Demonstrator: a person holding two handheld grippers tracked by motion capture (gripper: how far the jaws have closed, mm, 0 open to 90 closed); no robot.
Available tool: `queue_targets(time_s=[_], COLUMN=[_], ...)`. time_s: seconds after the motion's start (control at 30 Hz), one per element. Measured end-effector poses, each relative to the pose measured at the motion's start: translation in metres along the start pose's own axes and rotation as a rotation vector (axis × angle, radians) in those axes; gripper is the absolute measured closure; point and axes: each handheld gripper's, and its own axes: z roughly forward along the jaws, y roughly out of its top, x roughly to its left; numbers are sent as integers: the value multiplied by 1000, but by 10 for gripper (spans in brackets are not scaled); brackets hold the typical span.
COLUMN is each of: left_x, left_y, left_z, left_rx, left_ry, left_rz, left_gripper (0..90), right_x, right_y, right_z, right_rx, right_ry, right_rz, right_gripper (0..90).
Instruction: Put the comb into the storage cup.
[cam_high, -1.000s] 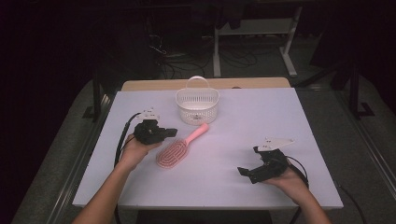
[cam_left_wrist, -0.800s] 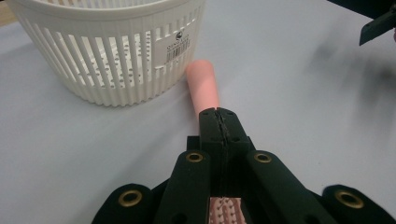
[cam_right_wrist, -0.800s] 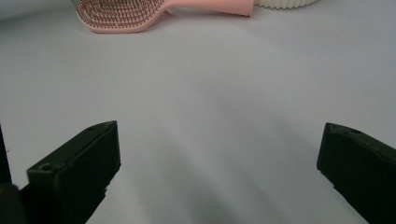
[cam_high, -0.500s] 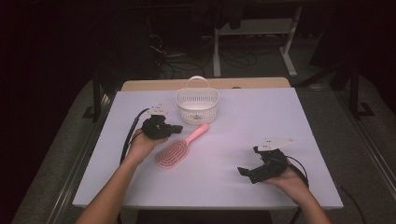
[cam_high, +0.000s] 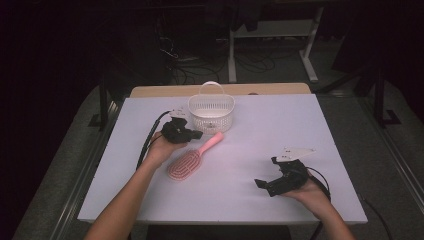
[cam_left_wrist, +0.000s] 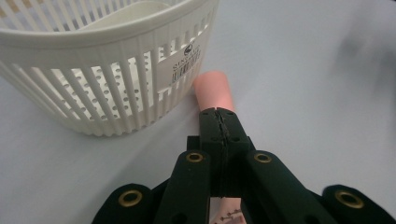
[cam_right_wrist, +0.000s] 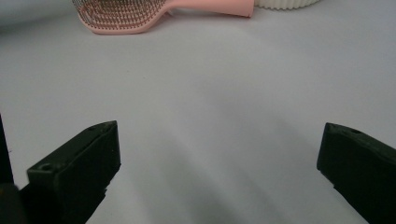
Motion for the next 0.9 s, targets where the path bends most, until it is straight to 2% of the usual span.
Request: queue_targets(time_s=[0.57, 0.9], left_x=[7, 7], left_y=[1, 1], left_z=[32, 38], left_rx=[89, 118], left_ry=[2, 11], left_rz=[0, 10], left_gripper=[900, 900], right_x=[0, 1], right_y=[0, 0], right_z=[0, 0], right_rx=[-2, -1], right_ry=[6, 9], right_rz=[-3, -4], right_gripper=[0, 0])
